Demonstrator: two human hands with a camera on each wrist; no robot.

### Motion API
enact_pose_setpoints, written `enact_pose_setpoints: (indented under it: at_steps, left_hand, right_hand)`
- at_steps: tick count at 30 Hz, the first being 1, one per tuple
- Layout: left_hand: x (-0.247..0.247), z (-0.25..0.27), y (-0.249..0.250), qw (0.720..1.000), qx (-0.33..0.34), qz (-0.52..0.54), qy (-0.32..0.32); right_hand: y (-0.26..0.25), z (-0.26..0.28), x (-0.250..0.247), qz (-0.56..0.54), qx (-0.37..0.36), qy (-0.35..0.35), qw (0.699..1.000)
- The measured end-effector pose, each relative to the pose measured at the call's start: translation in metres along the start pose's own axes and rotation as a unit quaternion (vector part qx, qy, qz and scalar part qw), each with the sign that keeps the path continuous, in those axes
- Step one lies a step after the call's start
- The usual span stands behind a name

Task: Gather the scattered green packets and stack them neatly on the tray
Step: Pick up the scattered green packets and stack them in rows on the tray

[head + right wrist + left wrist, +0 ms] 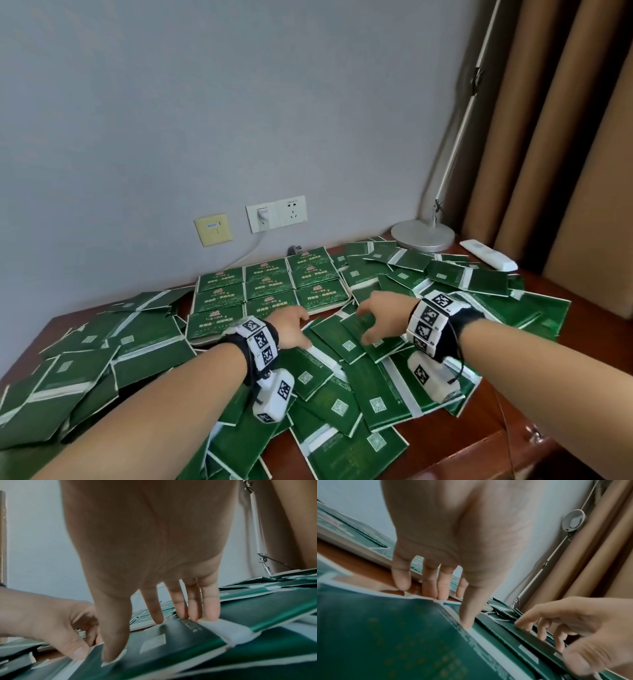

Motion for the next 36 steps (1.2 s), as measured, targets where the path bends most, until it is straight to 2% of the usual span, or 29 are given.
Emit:
enact_pose_setpoints:
  at_steps: [6,12,18,25,36]
  left_hand:
    - [0.005,-0.005,0.0,1.0,-0.014,-0.002,0.004]
    - [0.007,-0.01,-0.001,0.999,-0.029,-0.002,0.016]
    - [0.0,-0.012,0.001,0.998,-0.012,0.002,0.056]
    - [-0.022,-0.004,-0.015,0.992,-0.061,0.069,0.081]
    - [-0.053,0.029,-0.054,0.98,-0.09,0.149,0.102]
  right_hand:
    - [-0.002,-0.005,0.014,0.079,-0.002,-0.027,0.996]
    - [-0.013,-0.007,0.011,0.091,0.0,-0.038,0.995]
    - [-0.007,-0.011,-0.004,0.021,0.034,0.022,0.999]
    - [0.003,-0.008,-0.017,-0.022,0.046,0.084,0.995]
    - [-0.01,0.001,-0.028,-0.018,0.074,0.089,0.993]
Point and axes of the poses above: each hand's wrist, its own z-axis away from the middle knuckle, its own x-axis out of the palm, y = z × x, the point moved 10 cm from there along -z, towards the middle knuckle, and after that the axes turned 14 degrees about y, right-handed, at the moved point
